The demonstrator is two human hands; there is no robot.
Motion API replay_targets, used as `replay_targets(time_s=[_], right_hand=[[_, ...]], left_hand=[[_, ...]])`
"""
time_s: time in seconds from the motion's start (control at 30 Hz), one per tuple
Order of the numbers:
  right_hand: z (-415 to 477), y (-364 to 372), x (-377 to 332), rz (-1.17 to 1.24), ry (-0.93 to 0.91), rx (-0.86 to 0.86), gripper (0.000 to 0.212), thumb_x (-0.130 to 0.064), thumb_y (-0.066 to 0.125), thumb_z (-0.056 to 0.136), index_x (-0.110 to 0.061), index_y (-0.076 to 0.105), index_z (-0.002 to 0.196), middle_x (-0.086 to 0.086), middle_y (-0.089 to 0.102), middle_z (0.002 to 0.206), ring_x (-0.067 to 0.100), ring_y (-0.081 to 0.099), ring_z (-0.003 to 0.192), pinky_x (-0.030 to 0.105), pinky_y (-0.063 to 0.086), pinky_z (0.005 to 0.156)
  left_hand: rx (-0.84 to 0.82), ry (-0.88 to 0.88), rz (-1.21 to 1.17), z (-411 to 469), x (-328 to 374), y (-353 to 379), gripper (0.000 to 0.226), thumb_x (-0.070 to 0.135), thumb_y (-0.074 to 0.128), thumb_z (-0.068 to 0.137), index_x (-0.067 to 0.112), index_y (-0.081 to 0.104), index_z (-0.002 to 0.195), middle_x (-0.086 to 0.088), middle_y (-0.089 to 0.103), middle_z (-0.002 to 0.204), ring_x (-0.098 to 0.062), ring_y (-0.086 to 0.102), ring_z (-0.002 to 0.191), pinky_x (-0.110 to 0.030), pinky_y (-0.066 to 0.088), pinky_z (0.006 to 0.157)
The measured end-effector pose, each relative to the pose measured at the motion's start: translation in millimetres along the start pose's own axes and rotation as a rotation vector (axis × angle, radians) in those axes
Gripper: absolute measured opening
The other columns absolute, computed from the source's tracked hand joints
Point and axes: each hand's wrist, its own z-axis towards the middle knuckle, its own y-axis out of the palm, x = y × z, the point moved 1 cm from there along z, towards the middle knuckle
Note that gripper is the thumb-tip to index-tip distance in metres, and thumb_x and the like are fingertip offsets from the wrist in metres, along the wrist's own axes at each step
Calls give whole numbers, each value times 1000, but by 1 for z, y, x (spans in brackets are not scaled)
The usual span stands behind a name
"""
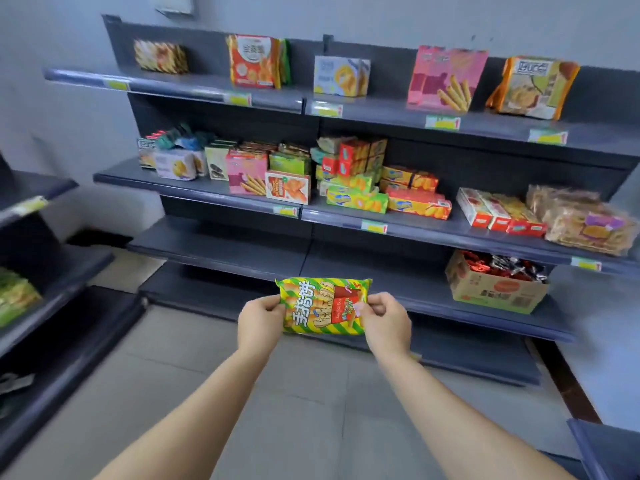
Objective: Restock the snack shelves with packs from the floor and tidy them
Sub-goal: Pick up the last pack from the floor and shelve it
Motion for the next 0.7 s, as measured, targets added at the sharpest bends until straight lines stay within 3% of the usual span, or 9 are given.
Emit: replay_targets(time_s=[0.2, 0.33, 0.43, 0.53, 0.7], right_hand=[[67, 65, -75, 8, -121, -125, 7, -22, 71, 80, -18, 65, 79, -11, 65, 71, 11, 59, 71, 29, 45, 63], [100, 118, -125, 1, -215, -184, 10, -24, 72, 81, -20, 64, 79, -13, 64, 73, 9, 58, 71, 27, 44, 61], [122, 165, -162, 2, -267, -217, 11, -26, 72, 82, -18, 65, 83, -11, 64, 76, 9, 57, 71, 24, 40, 57], [141, 216, -199, 20, -315, -230, 10, -25, 71, 83, -18, 64, 85, -12, 63, 77, 8, 56, 71, 27, 43, 61], [174, 302, -269, 70, -387, -220, 11, -23, 71, 83, -21, 62, 78, -8, 65, 76, 15, 59, 75, 32, 45, 67]], left_hand=[[168, -15, -49, 75, 38, -45, 26, 11, 53, 90, 23, 76, 89, 1, 72, 81, -18, 61, 74, -30, 49, 67], [257, 14, -63, 123, 58, -86, 25, 10, 52, 92, 18, 76, 95, 11, 66, 73, -12, 58, 70, -26, 49, 66], [313, 24, -100, 165, 69, -121, 24, 11, 53, 93, 16, 76, 99, 16, 63, 71, -14, 62, 77, -34, 55, 76], [345, 47, -89, 214, 75, -159, 24, 11, 53, 93, 17, 76, 98, 15, 64, 71, -15, 63, 77, -31, 53, 72], [369, 136, -65, 305, 96, -228, 24, 10, 55, 92, 15, 75, 104, 7, 68, 83, -14, 64, 83, -30, 53, 79]])
